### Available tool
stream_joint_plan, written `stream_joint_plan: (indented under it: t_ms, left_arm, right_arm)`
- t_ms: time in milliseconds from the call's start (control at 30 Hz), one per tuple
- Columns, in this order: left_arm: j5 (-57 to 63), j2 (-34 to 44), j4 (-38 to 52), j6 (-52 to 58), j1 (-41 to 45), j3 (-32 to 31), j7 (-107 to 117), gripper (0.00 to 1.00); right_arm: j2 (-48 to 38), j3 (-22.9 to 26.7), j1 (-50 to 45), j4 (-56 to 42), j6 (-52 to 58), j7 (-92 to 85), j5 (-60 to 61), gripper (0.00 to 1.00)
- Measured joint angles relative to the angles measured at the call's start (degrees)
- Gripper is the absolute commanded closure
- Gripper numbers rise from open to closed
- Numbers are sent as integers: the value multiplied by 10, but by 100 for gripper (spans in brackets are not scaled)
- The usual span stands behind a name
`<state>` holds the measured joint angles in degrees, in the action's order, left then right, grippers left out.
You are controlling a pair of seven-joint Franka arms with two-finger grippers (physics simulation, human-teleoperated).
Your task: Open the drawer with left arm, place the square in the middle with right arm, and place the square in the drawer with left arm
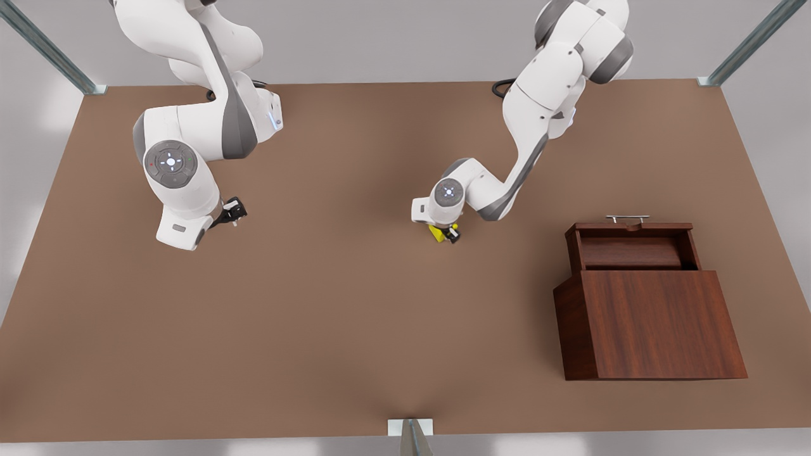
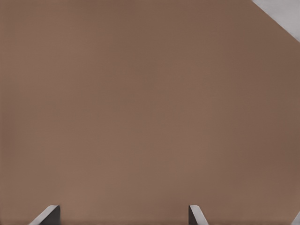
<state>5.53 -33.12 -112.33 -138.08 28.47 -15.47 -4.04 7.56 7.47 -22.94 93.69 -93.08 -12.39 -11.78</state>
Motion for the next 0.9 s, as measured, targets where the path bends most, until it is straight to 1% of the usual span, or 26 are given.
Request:
stream_joint_plan:
  t_ms: [167,233,367,400,500,600,633,700,767,800,867,900]
  left_arm:
    - [0,-4,0,-7,4,8,0,24]
    - [0,1,0,0,4,9,0,26]
    - [0,3,1,3,4,11,0,27]
    - [1,2,1,3,4,11,0,29]
    - [2,3,2,4,4,11,0,29]
    - [3,21,5,13,-1,12,3,29]
    - [2,28,12,25,-4,12,3,29]
    - [-2,55,32,81,-7,16,4,29]
    - [-21,109,53,165,-16,56,4,29]
    - [-32,130,67,205,-34,69,16,28]
    - [-48,167,83,251,-65,91,35,28]
    - [-53,184,84,256,-72,97,45,28]
  right_arm:
    - [1,0,0,-1,-1,0,0,0]
    - [1,0,0,-1,-1,0,0,0]
    - [1,0,0,-1,-1,-1,0,0]
    - [1,6,-3,-1,-1,-1,0,0]
    - [1,6,0,-1,-1,-1,0,0]
    - [1,7,1,-1,-1,-1,0,0]
    - [1,7,1,-1,-1,-1,0,0]
    - [1,7,-1,-1,-2,-1,0,0]
    - [1,7,0,-1,-2,-1,0,0]
    - [1,7,0,-1,-2,-1,0,0]
    - [3,7,0,-1,-2,-1,0,0]
    - [4,7,0,-1,-3,-1,0,0]
